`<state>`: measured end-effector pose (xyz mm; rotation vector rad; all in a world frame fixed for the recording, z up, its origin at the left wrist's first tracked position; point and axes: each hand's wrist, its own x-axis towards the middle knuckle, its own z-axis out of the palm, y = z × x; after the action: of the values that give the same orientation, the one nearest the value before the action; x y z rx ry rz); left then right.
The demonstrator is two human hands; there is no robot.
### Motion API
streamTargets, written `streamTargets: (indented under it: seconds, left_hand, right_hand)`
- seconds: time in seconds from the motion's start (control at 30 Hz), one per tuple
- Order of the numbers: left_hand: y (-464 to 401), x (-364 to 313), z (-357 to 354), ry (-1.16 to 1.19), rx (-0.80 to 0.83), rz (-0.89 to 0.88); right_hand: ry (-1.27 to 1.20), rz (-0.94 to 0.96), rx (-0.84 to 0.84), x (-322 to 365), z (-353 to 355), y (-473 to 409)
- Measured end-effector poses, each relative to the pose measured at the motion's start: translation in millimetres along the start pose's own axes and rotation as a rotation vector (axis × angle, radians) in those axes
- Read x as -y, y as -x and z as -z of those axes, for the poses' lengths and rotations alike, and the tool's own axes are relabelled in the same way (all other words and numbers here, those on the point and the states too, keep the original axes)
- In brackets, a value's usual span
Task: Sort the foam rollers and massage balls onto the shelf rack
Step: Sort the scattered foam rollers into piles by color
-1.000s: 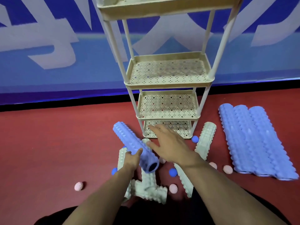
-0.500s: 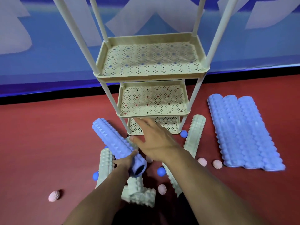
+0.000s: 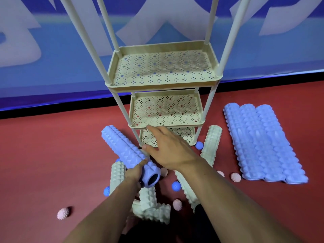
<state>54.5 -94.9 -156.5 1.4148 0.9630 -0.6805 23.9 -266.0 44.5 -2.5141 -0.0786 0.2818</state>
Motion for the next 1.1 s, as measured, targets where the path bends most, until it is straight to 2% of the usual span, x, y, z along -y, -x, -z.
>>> streamTargets:
  seconds: [0.13,0.33,0.6,0.83,1.1]
  left_hand:
    - [18.3,-15.2,7.6,0.071,-0.014,-0.108]
    - [69.0,-44.0,35.2,0.036,-0.077,-0.327]
    - [165.0,-77.0,90.7,0.055,-0.144,-0.565]
    - [258.5,-105.3,122.1,0.154,-0.114,-0.801]
    - [370.0,-101.9,127.9,0.107,0.033,-1.053]
  right_hand:
    - [0.018,0.006,-0.015,7.4,10.8,3.1]
    - [0.059,0.014,-0.06,17.9,30.5,15.5]
    - [-0.088,0.028,-0.132,46.2,45.2,57.6]
    - [-0.047,0.132,-0.214,120.7,84.1,93.3]
    - [-0.101,0.242,-0.342,187.5,138.8,152.8]
